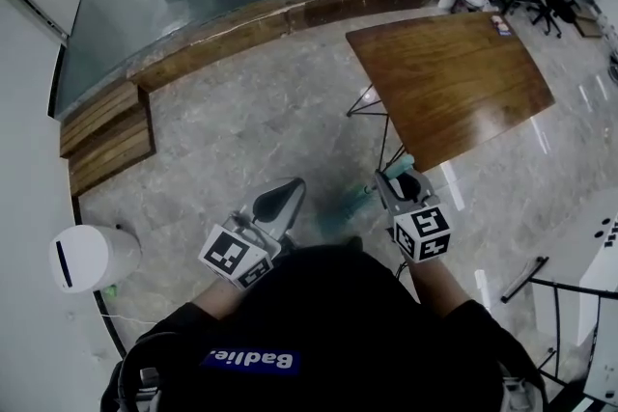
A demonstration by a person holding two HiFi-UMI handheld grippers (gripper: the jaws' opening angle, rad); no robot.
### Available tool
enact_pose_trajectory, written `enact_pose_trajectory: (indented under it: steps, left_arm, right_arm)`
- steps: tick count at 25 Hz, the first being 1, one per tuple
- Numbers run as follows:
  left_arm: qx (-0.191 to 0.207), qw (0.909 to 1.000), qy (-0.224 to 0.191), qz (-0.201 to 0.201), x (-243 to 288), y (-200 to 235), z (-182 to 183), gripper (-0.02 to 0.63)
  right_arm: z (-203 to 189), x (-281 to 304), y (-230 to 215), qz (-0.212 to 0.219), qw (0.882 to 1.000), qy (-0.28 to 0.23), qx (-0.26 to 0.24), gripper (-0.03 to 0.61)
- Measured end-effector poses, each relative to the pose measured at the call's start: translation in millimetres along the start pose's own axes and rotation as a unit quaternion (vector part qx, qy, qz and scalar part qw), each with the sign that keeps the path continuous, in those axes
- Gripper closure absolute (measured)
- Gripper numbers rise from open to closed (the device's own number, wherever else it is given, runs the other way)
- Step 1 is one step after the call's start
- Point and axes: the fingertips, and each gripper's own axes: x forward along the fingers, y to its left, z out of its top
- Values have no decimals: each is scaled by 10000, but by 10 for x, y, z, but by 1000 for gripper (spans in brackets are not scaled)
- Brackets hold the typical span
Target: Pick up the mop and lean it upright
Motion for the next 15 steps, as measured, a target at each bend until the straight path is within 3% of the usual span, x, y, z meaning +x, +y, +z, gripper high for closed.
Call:
enact_pose_trajectory:
  steps: [9, 15]
  left_arm:
    - [357, 9992, 157, -78, 5, -9, -20, 598]
    - [249, 9994, 1, -227, -48, -6, 14, 597]
  right_arm:
    - [463, 48, 481, 582, 9972, -458, -116, 472]
    - [607, 147, 759, 875, 9944, -535, -251, 472]
